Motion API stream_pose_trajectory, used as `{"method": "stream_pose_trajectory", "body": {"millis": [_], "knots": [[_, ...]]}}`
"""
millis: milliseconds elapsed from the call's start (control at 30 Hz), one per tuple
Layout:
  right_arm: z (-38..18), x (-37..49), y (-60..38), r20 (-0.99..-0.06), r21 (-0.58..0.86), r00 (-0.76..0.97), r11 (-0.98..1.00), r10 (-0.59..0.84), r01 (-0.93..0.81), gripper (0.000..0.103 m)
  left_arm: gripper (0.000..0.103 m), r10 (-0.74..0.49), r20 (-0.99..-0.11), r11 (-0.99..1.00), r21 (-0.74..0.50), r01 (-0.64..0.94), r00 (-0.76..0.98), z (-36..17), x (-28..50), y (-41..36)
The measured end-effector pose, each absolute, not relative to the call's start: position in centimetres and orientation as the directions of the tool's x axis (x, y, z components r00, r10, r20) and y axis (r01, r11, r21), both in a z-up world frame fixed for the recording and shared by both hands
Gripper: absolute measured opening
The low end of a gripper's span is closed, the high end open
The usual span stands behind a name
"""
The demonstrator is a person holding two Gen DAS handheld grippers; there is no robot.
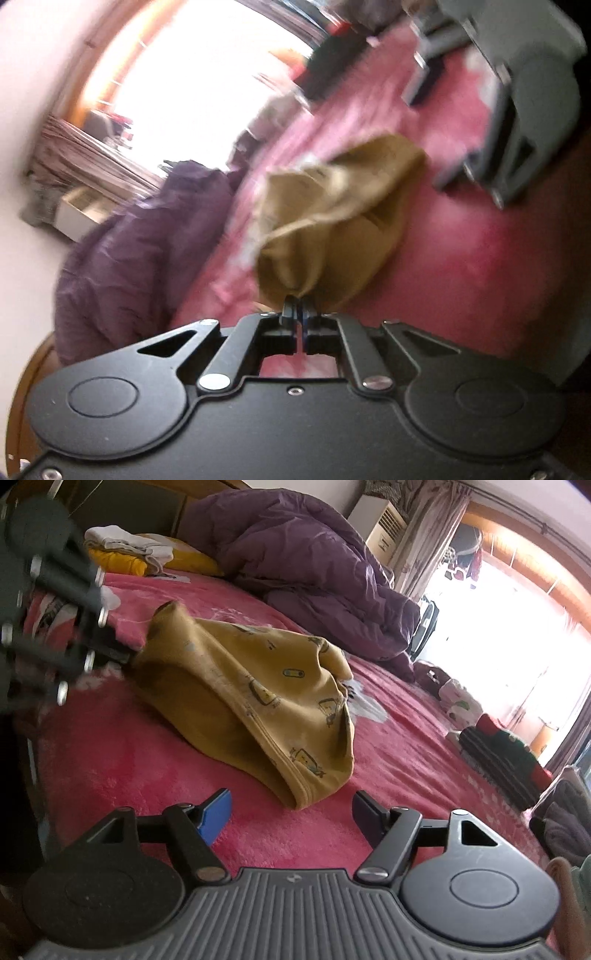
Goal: Fold clothes
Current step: 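Lift the yellow shirt with both grippers and shake it open in the air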
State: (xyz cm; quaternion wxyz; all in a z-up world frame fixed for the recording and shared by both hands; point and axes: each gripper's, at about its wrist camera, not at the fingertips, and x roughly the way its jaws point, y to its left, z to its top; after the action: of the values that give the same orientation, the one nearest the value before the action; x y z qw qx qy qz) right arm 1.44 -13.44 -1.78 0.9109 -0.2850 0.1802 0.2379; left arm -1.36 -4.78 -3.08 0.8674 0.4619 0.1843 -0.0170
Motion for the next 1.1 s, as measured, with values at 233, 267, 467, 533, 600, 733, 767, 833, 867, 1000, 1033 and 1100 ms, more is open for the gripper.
{"method": "stream_pose_trajectory", "body": {"millis": [233,267,467,533,600,733,767,833,867,1000,1033,1100], "knots": [[-2.1,0.9,-12.6,-0.409,-0.509,0.855,0.698,0.319,-0.504,0.072,0.0,0.125,-0.236,0.63,0.769,0.107,0.964,0.9,-2.1,-4.3],[-2.2,0.9,-12.5,-0.408,-0.515,0.854,0.692,0.322,-0.507,0.072,0.0,0.113,-0.267,0.633,0.762,0.138,0.957,0.9,-2.0,-4.2],[-2.2,1.0,-12.7,-0.416,-0.507,0.853,0.697,0.316,-0.506,0.076,0.055,0.071,-0.469,0.656,0.687,0.313,0.88,-1.2,-2.4,-5.0],[-2.0,1.1,-12.8,-0.412,-0.504,0.855,0.704,0.314,-0.501,0.076,0.054,0.078,-0.489,0.644,0.69,0.331,0.869,-2.3,-2.2,-5.2],[-2.1,1.1,-12.9,-0.414,-0.501,0.856,0.707,0.311,-0.499,0.076,0.052,0.092,-0.499,0.63,0.699,0.337,0.862,-3.5,-1.7,-5.5],[-2.3,1.2,-12.9,-0.422,-0.502,0.852,0.704,0.309,-0.503,0.076,0.04,0.12,-0.518,0.604,0.715,0.352,0.847,-5.8,-0.8,-6.0],[-2.4,1.2,-12.9,-0.422,-0.502,0.852,0.703,0.309,-0.503,0.077,0.027,0.127,-0.516,0.598,0.721,0.349,0.847,-6.2,-0.7,-6.1],[-2.5,1.2,-12.8,-0.424,-0.502,0.852,0.703,0.308,-0.504,0.077,0.011,0.145,-0.465,0.591,0.749,0.3,0.873,-5.9,-0.7,-6.1],[-2.5,1.2,-12.9,-0.424,-0.503,0.852,0.702,0.307,-0.504,0.077,0.01,0.146,-0.433,0.584,0.763,0.275,0.89,-5.4,-0.9,-6.0],[-2.9,1.3,-12.8,-0.414,-0.513,0.859,0.702,0.302,-0.494,0.078,0.008,0.144,-0.331,0.614,0.769,0.178,0.932,-2.7,-1.5,-5.4],[-3.0,1.3,-12.7,-0.409,-0.522,0.862,0.697,0.3,-0.491,0.078,0.008,0.141,-0.315,0.623,0.765,0.163,0.939,-2.1,-1.7,-5.3],[-3.1,1.2,-12.4,-0.395,-0.544,0.868,0.685,0.3,-0.484,0.078,0.008,0.13,-0.29,0.646,0.75,0.141,0.948,-0.9,-1.9,-5.3]]}}
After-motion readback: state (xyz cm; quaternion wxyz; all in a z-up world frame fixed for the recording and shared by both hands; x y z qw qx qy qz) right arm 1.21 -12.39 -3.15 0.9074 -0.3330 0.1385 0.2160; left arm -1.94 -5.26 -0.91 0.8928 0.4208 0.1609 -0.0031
